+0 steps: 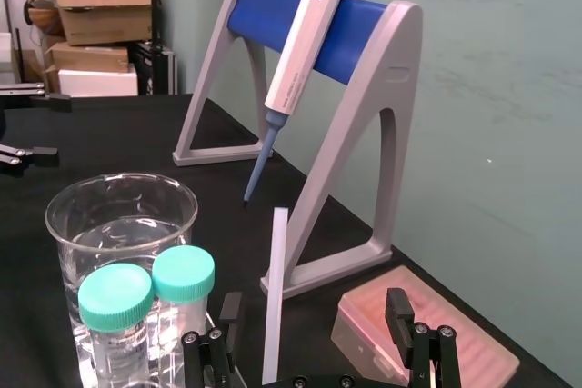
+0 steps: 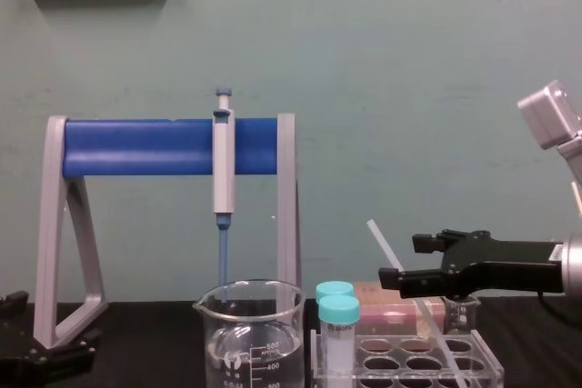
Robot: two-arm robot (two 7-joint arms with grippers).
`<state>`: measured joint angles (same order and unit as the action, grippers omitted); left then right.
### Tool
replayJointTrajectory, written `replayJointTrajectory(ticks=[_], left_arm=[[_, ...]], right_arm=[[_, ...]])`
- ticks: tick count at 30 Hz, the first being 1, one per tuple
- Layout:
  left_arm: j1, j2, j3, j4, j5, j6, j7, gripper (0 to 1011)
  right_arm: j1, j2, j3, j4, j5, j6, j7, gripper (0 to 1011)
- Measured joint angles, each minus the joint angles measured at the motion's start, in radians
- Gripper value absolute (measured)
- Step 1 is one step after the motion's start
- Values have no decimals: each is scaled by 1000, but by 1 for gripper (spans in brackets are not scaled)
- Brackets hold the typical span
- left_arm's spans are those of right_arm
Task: Pick up the stirring rod with one hand, then place it down.
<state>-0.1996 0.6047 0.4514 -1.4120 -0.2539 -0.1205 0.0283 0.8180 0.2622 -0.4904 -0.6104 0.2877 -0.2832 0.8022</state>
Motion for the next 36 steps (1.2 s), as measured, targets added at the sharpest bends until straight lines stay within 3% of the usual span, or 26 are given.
replayJointTrajectory(ticks=[14, 31, 36], left_arm=[[0, 0, 0, 0, 0, 0, 0, 1000], [0, 0, 0, 0, 0, 0, 0, 1000], [0, 0, 0, 0, 0, 0, 0, 1000]], right_arm=[[48, -45, 6, 97, -19, -36, 47, 1003], [49, -44, 6, 96, -18, -36, 47, 1003], [48, -43, 6, 95, -18, -35, 47, 935]])
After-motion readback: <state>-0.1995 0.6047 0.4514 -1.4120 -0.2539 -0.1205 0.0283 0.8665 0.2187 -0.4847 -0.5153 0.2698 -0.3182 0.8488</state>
